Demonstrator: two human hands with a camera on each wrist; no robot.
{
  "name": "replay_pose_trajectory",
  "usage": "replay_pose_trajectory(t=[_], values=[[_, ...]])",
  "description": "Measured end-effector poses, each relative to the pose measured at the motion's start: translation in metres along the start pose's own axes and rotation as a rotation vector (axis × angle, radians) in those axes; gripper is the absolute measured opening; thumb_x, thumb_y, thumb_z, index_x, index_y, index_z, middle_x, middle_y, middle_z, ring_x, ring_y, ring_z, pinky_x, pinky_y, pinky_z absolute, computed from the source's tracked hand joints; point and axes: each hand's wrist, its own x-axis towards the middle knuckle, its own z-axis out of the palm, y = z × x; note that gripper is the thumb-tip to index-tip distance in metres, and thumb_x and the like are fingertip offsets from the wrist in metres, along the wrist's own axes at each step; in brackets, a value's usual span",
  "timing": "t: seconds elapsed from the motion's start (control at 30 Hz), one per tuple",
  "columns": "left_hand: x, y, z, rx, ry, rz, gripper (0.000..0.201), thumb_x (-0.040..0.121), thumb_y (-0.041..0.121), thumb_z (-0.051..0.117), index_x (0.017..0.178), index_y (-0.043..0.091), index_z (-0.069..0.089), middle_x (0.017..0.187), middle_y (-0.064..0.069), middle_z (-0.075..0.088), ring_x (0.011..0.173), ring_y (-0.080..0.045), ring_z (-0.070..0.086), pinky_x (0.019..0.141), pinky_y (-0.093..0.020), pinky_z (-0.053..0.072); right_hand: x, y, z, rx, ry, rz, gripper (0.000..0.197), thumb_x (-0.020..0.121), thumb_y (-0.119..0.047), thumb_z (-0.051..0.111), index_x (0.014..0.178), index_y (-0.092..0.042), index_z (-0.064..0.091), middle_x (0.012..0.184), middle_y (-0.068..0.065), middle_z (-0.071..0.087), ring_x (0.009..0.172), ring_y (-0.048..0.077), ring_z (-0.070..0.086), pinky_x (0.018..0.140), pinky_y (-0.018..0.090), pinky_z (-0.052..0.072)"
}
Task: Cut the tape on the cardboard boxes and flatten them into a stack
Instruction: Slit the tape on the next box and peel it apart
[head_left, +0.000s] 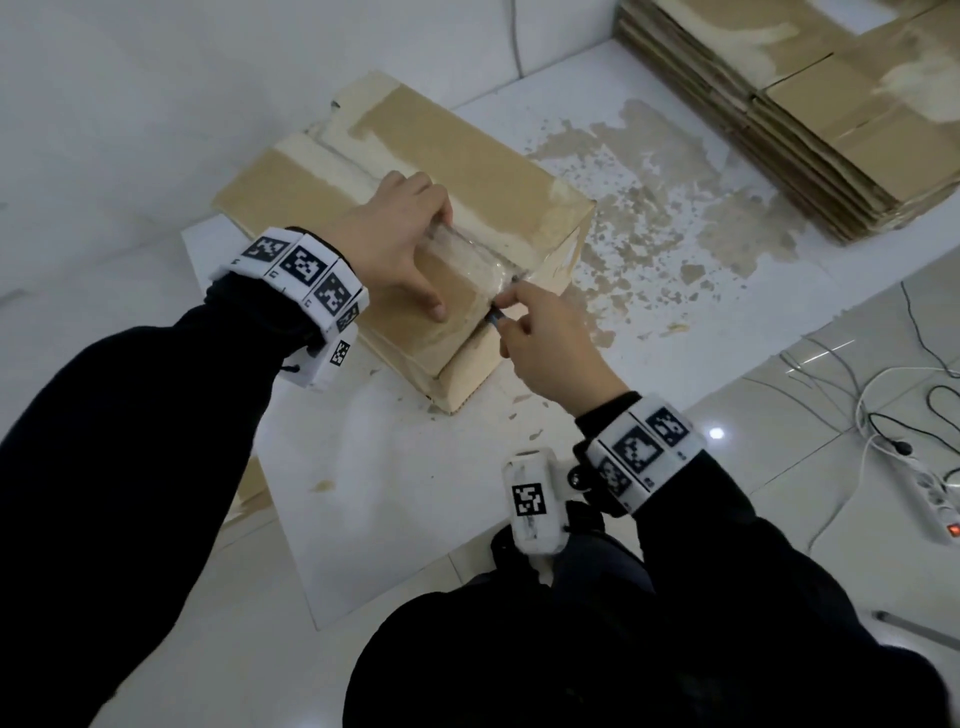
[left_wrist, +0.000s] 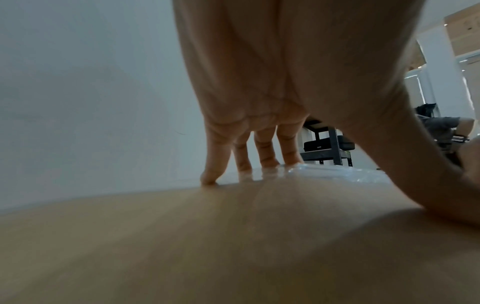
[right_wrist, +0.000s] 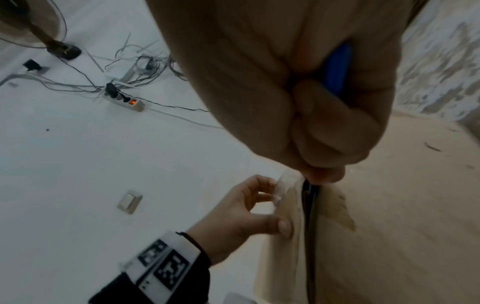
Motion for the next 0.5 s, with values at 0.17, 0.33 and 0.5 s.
replay_pose_trajectory(t=[0.17,0.33,0.5], values=[[-0.004,-0.009,0.0,-0.012,-0.009,-0.009,0.091,0.048,0.047,0.087,0.12,0.012,0.045,0.119,-0.003,0.041,0.113,-0.02,0.033,0.096,-0.038,0.038,-0.013,0.008,-0.033,0.013,0.061,0.018,0.018,0.1,-0.015,0.041,0.114,-0.016,0.052,0.077,0.008,0.062,0.049,0.013,0.042,0.042,0.024,0.035],[0.0,-0.009,0.001,-0.011,-0.02,0.013,0.088,0.05,0.045,0.087,0.12,0.013,0.045,0.119,-0.002,0.04,0.113,-0.019,0.032,0.095,-0.036,0.036,0.0,0.012,-0.027,0.062,0.012,-0.009,0.019,0.099,-0.012,0.041,0.113,-0.013,0.053,0.071,0.016,0.052,0.046,0.014,0.035,0.041,0.021,0.032],[0.004,-0.005,0.0,-0.003,-0.021,0.047,0.086,0.049,0.042,0.089,0.118,0.012,0.046,0.114,0.001,0.038,0.108,-0.017,0.031,0.096,-0.039,0.038,0.012,0.012,-0.029,0.04,-0.028,0.0,0.017,0.098,-0.014,0.042,0.111,-0.017,0.053,0.069,0.014,0.052,0.045,0.016,0.034,0.042,0.024,0.03]])
